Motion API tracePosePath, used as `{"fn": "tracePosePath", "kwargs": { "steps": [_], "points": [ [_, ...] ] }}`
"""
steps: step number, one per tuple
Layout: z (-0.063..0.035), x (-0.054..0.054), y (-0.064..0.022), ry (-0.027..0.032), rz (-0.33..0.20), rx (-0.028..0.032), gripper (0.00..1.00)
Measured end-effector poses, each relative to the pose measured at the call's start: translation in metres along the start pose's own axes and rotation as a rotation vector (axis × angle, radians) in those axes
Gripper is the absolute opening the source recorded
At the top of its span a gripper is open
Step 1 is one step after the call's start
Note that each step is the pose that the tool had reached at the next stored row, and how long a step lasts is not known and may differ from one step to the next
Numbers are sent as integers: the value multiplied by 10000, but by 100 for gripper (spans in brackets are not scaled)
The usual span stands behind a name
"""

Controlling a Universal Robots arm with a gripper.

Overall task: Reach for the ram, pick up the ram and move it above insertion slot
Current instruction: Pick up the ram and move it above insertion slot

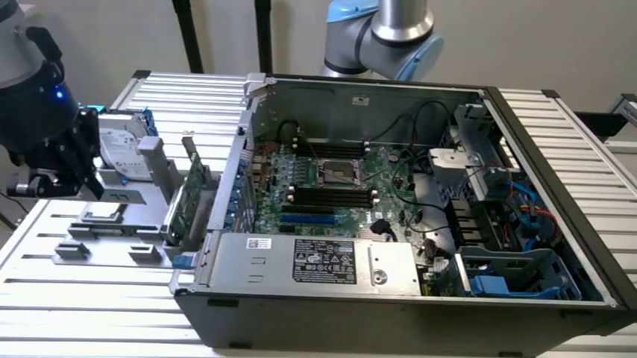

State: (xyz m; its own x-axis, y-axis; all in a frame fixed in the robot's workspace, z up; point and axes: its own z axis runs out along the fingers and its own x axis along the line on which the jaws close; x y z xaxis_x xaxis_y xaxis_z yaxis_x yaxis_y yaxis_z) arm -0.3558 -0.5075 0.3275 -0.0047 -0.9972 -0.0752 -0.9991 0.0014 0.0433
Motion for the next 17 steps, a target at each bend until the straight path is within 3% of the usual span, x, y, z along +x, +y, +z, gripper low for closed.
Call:
{"fn": "tracePosePath", "kwargs": {
  "steps": [9, 17],
  "points": [
    [-413, -31, -133, -28, -201, -18, 14],
    [-748, -57, -453, -40, -229, -80, 14]
  ]
}}
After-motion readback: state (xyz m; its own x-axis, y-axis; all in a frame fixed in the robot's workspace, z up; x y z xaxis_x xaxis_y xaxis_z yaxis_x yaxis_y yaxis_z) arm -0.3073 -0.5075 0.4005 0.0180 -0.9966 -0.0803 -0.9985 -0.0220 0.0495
